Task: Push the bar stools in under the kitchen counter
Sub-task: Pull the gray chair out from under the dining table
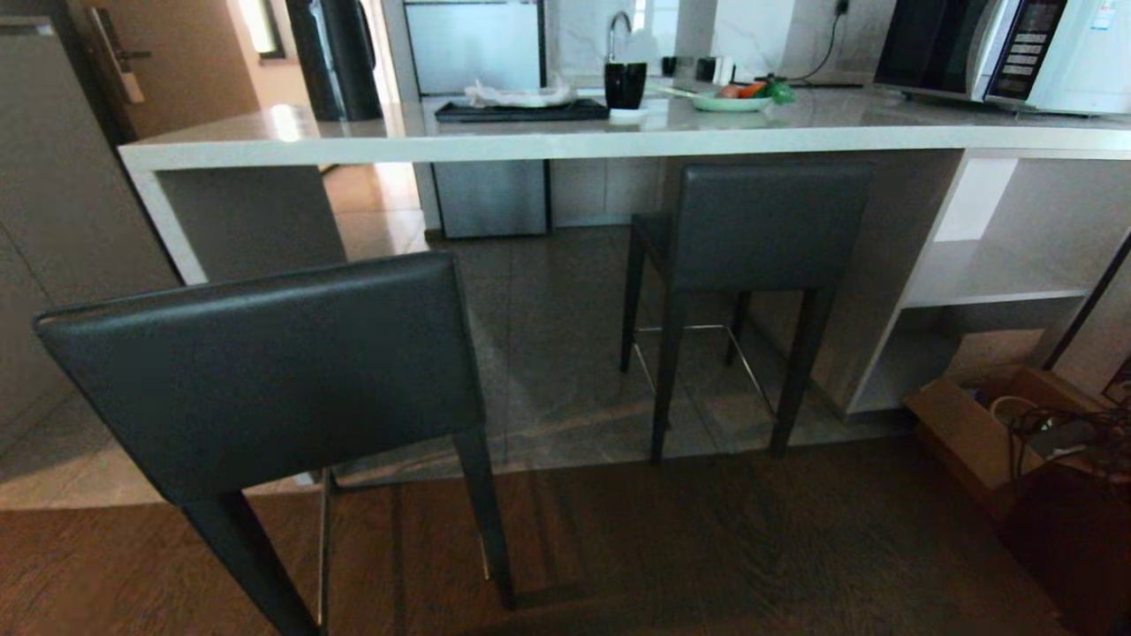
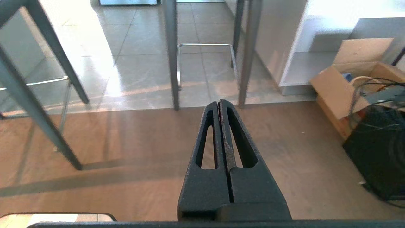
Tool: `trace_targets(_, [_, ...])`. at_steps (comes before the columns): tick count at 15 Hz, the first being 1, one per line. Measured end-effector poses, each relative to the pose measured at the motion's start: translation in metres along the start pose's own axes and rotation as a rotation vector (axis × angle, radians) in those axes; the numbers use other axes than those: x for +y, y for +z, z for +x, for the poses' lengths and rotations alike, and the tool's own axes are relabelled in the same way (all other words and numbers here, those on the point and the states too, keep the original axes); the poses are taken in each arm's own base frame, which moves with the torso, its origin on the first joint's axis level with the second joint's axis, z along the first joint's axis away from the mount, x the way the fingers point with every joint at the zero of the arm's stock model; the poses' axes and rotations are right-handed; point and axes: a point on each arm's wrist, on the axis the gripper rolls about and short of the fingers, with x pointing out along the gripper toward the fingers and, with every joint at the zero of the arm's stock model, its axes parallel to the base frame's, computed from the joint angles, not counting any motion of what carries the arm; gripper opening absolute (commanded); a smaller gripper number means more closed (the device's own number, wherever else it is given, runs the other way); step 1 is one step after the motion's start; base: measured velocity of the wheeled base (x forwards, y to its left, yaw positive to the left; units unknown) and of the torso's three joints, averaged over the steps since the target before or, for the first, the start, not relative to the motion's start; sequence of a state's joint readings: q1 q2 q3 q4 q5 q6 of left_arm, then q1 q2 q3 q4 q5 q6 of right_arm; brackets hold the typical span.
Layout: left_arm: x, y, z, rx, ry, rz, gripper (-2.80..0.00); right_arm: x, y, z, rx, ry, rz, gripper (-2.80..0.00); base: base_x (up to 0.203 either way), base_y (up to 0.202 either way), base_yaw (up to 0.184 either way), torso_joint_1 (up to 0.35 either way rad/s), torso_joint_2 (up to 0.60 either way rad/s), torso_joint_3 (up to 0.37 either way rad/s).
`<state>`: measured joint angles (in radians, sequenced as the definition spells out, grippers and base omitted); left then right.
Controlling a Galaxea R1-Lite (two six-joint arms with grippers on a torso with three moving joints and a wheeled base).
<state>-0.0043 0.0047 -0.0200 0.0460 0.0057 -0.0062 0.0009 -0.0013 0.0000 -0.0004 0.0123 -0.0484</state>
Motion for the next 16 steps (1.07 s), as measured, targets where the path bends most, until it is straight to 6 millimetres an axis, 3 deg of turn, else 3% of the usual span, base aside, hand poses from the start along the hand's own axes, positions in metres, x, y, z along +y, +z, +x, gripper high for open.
trace_targets(16, [0.0000, 0.0000, 0.0000, 0.000, 0.000, -0.002, -2.80, 0.0000, 0.0000, 0.0000, 0.000, 0.000, 0.000, -2.80, 0.000, -0.194, 0.001, 0.003, 0.00, 0.002])
